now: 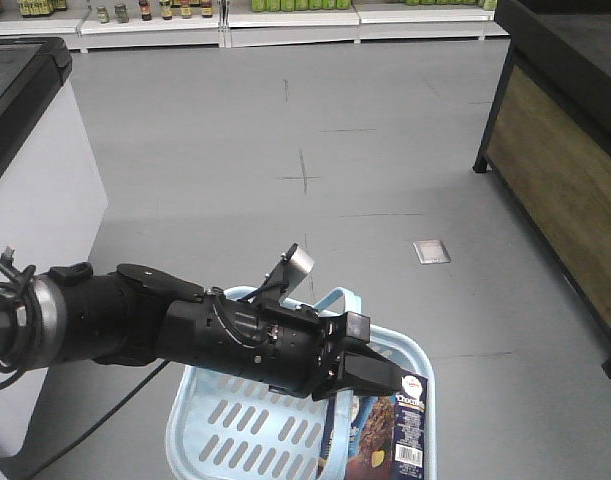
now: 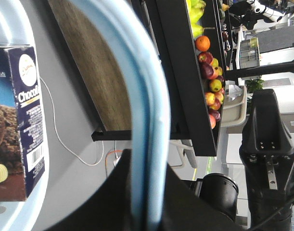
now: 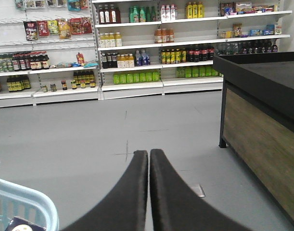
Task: Left arm holds basket, right arm returns cookies
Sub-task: 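Hold the basket in the left gripper while driving toward the drink shelves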
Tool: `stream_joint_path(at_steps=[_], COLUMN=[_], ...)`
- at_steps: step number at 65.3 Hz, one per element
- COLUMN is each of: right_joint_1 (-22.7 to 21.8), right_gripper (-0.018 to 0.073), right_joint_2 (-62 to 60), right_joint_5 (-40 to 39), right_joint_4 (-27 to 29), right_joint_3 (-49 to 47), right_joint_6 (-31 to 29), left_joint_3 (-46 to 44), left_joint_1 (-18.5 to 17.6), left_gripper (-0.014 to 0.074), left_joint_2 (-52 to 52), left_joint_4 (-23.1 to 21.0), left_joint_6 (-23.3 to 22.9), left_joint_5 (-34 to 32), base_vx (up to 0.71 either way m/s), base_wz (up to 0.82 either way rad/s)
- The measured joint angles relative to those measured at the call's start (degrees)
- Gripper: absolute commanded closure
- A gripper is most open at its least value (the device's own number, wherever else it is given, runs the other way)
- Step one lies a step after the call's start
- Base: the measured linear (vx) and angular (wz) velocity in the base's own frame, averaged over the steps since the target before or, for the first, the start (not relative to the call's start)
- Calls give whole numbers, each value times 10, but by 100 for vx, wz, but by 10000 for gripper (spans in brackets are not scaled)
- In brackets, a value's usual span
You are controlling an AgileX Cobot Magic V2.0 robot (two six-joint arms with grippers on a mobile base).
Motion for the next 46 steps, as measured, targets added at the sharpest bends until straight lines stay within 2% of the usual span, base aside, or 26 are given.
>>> stream_joint_path(at_steps=[46], right_joint_1=[0], right_gripper=[567], right_joint_2=[0], right_joint_5=[0], right_joint_4=[0], right_joint_3=[0], right_joint_6=[0], left_joint_3=[0], left_joint_1=[0], left_gripper=[603], left_joint_2=[0], left_joint_4=[0], left_joint_6=[0], left_joint_5=[0], base_vx=[33], base_wz=[4])
